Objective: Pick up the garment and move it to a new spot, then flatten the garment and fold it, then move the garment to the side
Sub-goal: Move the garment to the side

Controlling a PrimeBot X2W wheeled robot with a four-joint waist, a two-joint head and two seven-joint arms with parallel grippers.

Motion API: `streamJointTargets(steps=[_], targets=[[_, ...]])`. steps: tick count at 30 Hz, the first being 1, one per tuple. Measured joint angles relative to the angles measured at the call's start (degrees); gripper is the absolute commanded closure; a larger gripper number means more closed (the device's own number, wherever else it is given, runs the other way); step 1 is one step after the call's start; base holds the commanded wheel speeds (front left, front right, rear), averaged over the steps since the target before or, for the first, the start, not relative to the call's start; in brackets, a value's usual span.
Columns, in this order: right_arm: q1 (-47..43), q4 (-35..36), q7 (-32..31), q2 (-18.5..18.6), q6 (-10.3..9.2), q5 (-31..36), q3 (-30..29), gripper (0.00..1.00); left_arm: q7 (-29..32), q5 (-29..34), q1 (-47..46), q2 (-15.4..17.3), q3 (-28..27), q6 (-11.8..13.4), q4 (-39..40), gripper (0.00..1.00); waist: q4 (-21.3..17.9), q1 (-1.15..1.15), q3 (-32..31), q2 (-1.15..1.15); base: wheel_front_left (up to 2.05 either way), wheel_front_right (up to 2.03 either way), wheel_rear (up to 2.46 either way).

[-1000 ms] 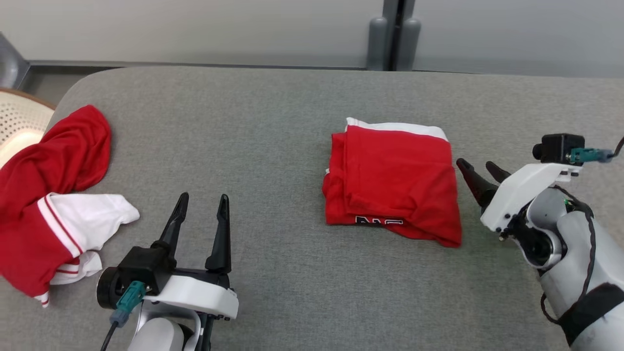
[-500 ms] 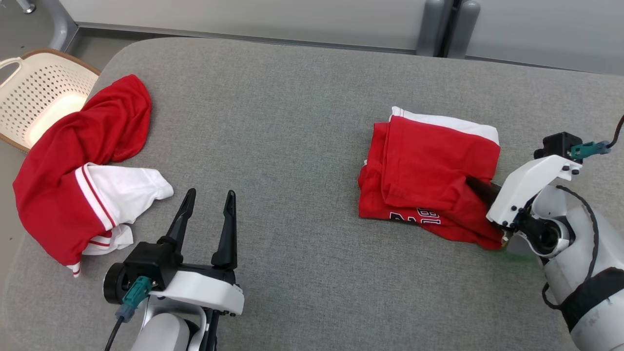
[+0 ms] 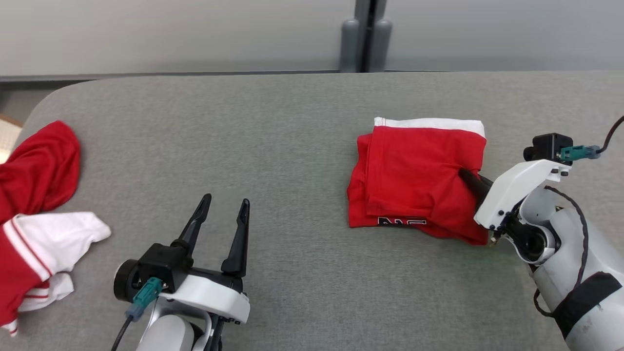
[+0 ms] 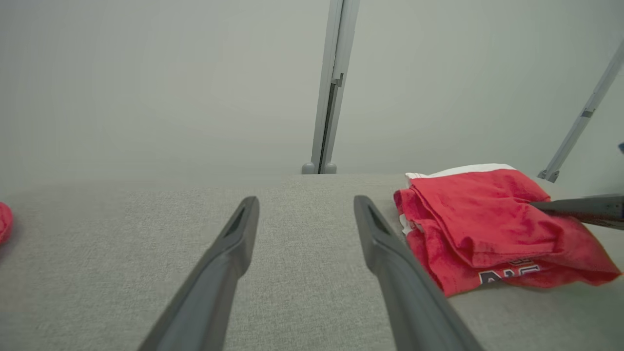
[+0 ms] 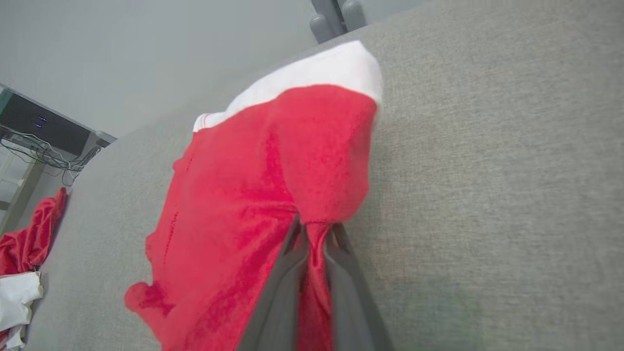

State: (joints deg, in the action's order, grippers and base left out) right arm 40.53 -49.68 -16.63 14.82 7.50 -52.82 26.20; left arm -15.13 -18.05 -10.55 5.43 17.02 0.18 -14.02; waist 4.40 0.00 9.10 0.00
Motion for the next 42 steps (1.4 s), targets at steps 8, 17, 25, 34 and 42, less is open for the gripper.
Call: streamJointTargets(steps=[8,17,25,34,42], targets=[[-0.02,0.8,1.55,0.7,-0.01,-2.59,2.89,1.0,0.49,0.44,-2.18,0.35,1.69,-0.91,-1.14,0.0,-9.68,0.0,-0.98,0.0,0.0,0.0,0.0],[1.38,1.91,4.16,2.16,-0.01,-4.49,5.89,1.0,1.33,1.26,-4.88,-0.01,3.72,-1.4,-1.68,0.0,-17.11,0.0,0.38,0.0,0.0,0.0,0.0],[8.84,0.44,7.35,7.12,-0.01,-2.56,10.7,1.0,3.59,2.82,-8.4,0.47,5.59,-1.64,-0.8,0.0,-18.46,0.0,6.37,0.0,0.0,0.0,0.0],[19.38,-7.26,9.7,14.45,0.0,0.64,15.43,1.0,5.71,4.58,-11.77,0.96,7.02,-1.13,1.11,0.0,-16.58,0.0,14.01,0.0,0.0,0.0,0.0],[25.4,-14.92,12.68,17.25,0.0,4.09,18.63,1.0,5.81,4.94,-13.23,0.92,7.56,-0.6,1.58,0.0,-13.77,0.0,17.98,0.0,0.0,0.0,0.0]])
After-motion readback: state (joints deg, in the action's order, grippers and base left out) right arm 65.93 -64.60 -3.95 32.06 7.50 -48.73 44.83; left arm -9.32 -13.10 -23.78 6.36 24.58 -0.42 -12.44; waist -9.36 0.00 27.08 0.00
